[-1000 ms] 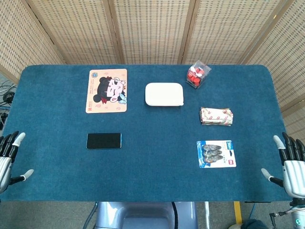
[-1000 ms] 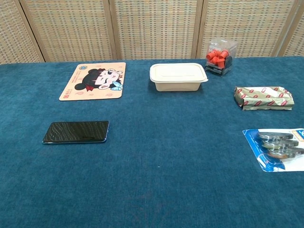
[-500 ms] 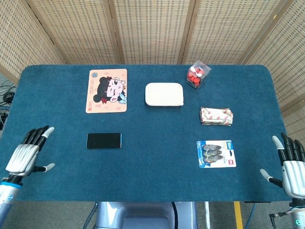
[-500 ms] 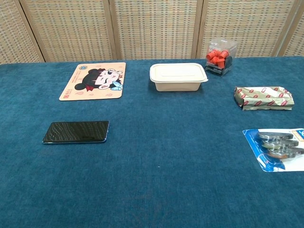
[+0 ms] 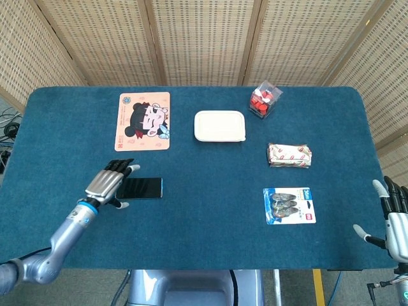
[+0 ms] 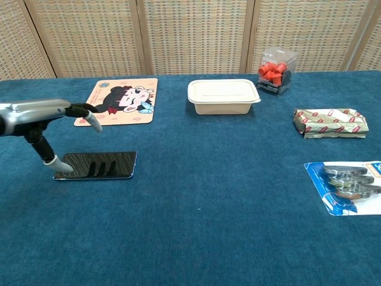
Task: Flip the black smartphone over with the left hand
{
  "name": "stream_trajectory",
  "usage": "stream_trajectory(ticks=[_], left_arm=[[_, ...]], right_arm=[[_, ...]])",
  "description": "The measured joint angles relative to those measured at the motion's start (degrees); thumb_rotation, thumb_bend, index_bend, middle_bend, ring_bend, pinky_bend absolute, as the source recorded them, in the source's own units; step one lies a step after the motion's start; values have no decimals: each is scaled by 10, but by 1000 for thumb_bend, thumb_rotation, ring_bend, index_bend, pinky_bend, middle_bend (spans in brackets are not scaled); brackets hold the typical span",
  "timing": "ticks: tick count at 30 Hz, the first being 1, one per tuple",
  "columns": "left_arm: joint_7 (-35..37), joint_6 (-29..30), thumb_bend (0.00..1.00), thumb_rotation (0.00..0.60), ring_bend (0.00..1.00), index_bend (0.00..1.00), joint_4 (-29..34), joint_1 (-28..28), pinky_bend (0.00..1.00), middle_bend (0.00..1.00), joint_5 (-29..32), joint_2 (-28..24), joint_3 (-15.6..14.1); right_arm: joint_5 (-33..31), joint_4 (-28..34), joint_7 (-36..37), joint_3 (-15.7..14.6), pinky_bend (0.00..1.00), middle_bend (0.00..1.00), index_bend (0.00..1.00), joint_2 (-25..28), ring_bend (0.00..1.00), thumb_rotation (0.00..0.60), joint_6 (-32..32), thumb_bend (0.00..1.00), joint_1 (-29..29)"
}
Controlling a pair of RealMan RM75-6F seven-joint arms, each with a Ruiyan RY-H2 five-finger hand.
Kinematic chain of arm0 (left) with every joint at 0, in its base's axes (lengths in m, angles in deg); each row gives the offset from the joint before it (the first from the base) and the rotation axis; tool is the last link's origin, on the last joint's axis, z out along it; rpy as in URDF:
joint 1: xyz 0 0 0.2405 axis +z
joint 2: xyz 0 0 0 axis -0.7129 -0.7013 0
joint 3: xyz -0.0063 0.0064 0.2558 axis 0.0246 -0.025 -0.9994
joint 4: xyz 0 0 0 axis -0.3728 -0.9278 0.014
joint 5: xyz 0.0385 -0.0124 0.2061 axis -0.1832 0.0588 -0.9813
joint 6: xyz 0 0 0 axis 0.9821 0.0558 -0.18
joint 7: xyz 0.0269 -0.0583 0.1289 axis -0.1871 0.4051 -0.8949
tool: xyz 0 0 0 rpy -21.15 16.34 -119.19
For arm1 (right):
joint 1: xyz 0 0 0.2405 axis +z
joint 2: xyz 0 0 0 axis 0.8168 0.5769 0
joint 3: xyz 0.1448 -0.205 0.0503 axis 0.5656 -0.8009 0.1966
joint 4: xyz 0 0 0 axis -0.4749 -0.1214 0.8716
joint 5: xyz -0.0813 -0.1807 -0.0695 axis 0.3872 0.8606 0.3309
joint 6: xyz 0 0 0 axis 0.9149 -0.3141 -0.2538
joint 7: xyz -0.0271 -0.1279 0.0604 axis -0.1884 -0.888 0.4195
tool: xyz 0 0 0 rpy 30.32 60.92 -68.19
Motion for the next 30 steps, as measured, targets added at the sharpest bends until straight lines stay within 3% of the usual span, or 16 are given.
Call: stream_trajectory(ticks=[4, 10, 21, 27, 30], left_arm=[[-81, -12, 32, 600, 0, 237, -35, -57, 0, 0, 108, 54, 4], [-138, -13, 35, 600, 0, 236, -77, -114, 0, 0, 202, 109, -2], [-155, 6, 67, 600, 0, 252, -121, -155, 0, 0, 249, 158, -10], [-178, 32, 101, 600, 0, 425, -123, -166, 0, 0, 271, 168, -18], [-189, 42, 118, 600, 0, 457, -120, -170, 0, 0, 286, 170, -22]], right_arm=[[-6, -3, 6, 2, 0, 0, 0, 2, 0, 600, -6, 0, 2], [-12, -6, 12, 3, 0, 0, 0, 2, 0, 600, -14, 0, 5], [-21, -10, 26, 7, 0, 0, 0, 5, 0, 600, -19, 0, 5], [-22, -10, 31, 8, 0, 0, 0, 7, 0, 600, -19, 0, 5], [-22, -11, 33, 8, 0, 0, 0, 8, 0, 600, -18, 0, 5]])
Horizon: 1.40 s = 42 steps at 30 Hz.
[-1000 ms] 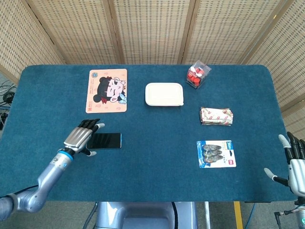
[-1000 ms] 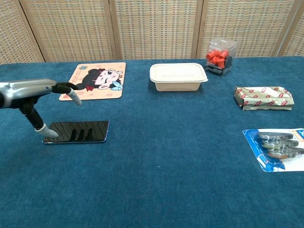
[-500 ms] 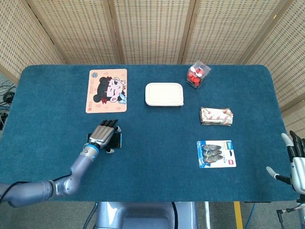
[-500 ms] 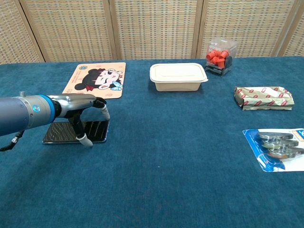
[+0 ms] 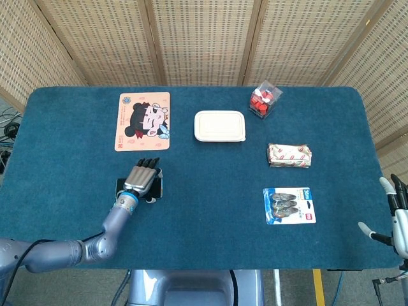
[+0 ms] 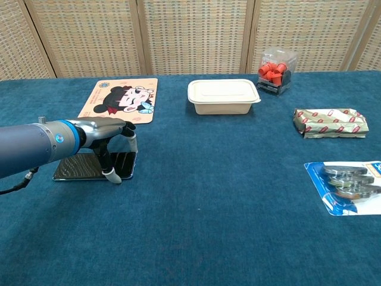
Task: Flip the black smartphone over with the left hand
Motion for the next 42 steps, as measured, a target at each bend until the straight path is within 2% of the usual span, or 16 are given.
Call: stream_trajectory(ticks=[9, 15, 22, 29, 36, 42], left_arm=[[21, 11, 131, 600, 0, 467, 36, 0, 0, 0, -10, -18, 8], [88, 14, 164, 600, 0, 467, 94, 18, 0, 0, -66, -43, 24], [220, 16, 180, 600, 0, 467, 143, 57, 0, 0, -187, -65, 39], [361, 7, 202, 600, 0, 475, 143, 89, 0, 0, -270, -63, 47], [550, 5, 203, 600, 0, 475, 96, 118, 0, 0, -371, -44, 49], [713, 27, 190, 600, 0, 476, 17, 146, 0, 0, -484, -28, 26]], right_arm=[[-1, 1, 0, 0, 0, 0, 0, 0, 0, 600, 0, 0, 0], [-1, 0, 0, 0, 0, 0, 0, 1, 0, 600, -1, 0, 0], [2, 2, -6, -1, 0, 0, 0, -1, 0, 600, 1, 0, 0], [1, 1, -12, -2, 0, 0, 0, -4, 0, 600, 1, 0, 0], [-4, -4, -22, -2, 0, 0, 0, -9, 0, 600, -6, 0, 3], [-6, -7, -28, -2, 0, 0, 0, -13, 0, 600, -11, 0, 6]])
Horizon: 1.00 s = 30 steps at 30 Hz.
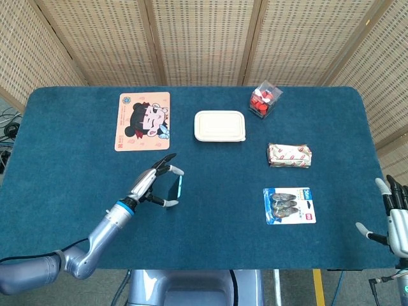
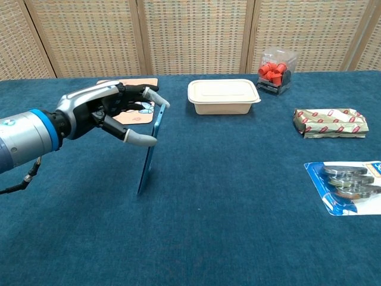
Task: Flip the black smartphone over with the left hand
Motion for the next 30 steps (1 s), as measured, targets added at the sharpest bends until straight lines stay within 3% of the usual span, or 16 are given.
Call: stream_trajectory(ticks=[6, 8, 10, 12, 16, 21, 30], left_arm=[[96, 27, 138, 600, 0, 445, -65, 21, 0, 0, -48, 13, -29], [126, 47, 114, 600, 0, 337, -85, 31, 0, 0, -60, 17, -38], [144, 78, 59, 600, 0, 113, -110, 45, 0, 0, -76, 20, -49], [150, 108, 18, 600, 0, 6, -134, 59, 0, 0, -89, 21, -60], [132, 149, 0, 600, 0, 0, -171, 92, 0, 0, -106, 10, -83], [112, 178, 0, 600, 0, 0, -160, 112, 0, 0, -106, -17, -88], [-8, 209, 0, 600, 0, 0, -68, 132, 0, 0, -105, -100, -87]], right_arm=[[0, -2, -7, -2, 0, 0, 0, -4, 0, 600, -2, 0, 1], [0, -3, -11, -2, 0, 0, 0, -5, 0, 600, -2, 0, 1], [-1, -3, -14, -1, 0, 0, 0, -7, 0, 600, -2, 0, 2], [-2, -3, -16, -1, 0, 0, 0, -8, 0, 600, -2, 0, 2], [0, -2, -18, -2, 0, 0, 0, -8, 0, 600, -1, 0, 2], [3, 0, -21, -4, 0, 0, 0, -9, 0, 600, 1, 0, 1], [6, 2, -22, -4, 0, 0, 0, -8, 0, 600, 3, 0, 1]])
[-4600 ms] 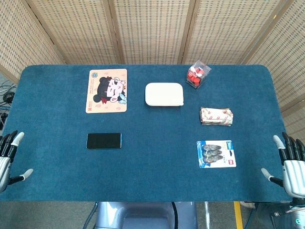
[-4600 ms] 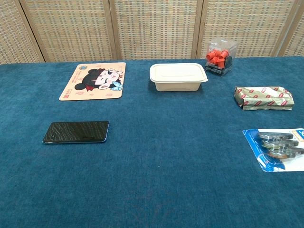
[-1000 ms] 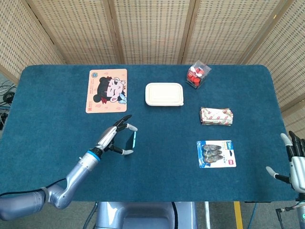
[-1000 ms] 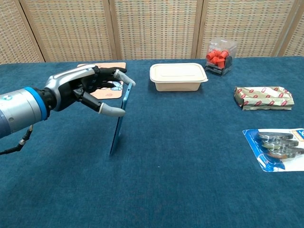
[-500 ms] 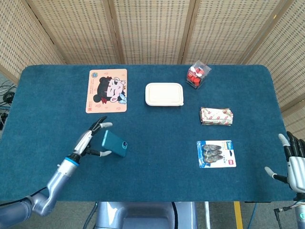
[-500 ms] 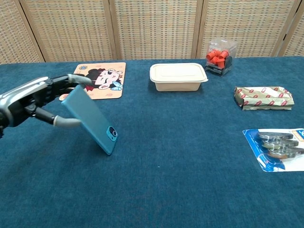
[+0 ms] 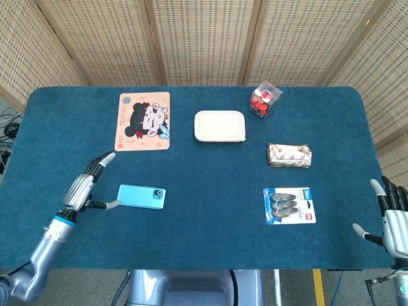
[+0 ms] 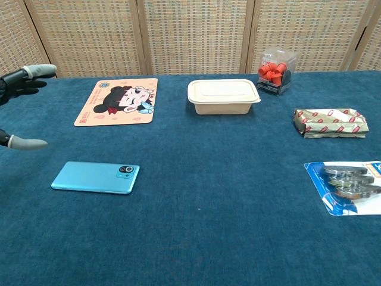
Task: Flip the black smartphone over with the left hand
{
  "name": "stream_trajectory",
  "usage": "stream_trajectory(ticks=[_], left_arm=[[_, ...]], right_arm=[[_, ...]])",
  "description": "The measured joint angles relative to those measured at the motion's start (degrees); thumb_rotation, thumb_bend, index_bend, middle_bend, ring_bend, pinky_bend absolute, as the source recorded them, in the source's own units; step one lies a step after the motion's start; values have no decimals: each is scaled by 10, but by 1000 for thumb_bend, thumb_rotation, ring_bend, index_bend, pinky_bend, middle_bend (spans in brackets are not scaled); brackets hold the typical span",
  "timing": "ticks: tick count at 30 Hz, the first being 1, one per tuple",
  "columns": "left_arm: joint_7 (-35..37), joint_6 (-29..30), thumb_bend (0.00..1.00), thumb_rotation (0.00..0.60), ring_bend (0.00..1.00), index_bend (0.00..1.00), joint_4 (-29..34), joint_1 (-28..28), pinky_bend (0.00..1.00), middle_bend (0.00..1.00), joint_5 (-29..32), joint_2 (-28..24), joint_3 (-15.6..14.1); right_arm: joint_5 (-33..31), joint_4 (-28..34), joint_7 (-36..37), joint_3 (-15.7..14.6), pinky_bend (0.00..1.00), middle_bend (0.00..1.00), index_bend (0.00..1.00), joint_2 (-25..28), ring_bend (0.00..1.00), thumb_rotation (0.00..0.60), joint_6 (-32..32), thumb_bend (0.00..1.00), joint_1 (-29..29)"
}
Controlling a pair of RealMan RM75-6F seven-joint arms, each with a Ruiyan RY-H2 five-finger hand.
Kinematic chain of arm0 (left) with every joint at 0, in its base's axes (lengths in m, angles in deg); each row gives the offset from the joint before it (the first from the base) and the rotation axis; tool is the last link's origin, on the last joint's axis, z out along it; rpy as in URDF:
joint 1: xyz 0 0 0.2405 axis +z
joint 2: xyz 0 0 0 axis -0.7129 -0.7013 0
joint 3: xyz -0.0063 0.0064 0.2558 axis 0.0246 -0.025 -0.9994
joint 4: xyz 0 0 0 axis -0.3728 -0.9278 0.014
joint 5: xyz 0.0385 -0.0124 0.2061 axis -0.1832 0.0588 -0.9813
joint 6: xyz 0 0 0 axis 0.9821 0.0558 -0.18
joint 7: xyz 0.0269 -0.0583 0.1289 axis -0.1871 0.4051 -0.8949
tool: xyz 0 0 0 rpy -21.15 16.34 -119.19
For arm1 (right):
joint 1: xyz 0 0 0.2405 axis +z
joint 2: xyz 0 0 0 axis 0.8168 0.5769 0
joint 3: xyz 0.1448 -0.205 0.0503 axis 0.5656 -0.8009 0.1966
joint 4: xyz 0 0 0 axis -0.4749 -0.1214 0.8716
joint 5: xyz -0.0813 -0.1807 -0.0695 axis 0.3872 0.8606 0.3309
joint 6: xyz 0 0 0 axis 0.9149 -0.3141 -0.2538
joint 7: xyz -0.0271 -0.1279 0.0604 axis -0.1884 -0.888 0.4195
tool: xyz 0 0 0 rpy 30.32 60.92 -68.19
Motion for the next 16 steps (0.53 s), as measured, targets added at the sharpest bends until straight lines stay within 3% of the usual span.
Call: stream_trajectory(ticks=[3, 10, 13, 16], left_arm=[[-89, 14, 0, 600, 0, 0, 49, 11, 0, 0, 4, -40, 1], [-381, 75, 0, 600, 0, 0, 209, 62, 0, 0, 43, -144, 3], [-453, 116, 0, 600, 0, 0, 278, 99, 0, 0, 56, -193, 0], [-467, 142, 0, 600, 0, 0, 298, 123, 0, 0, 57, -213, -3]], right_arm=[[2, 3, 1, 0, 0, 0, 0, 1, 0, 600, 3, 0, -1], [4, 7, 3, 1, 0, 0, 0, 5, 0, 600, 9, 0, -4], [5, 8, 4, 1, 0, 0, 0, 6, 0, 600, 11, 0, -4], [9, 9, 3, 0, 0, 0, 0, 6, 0, 600, 13, 0, -5]])
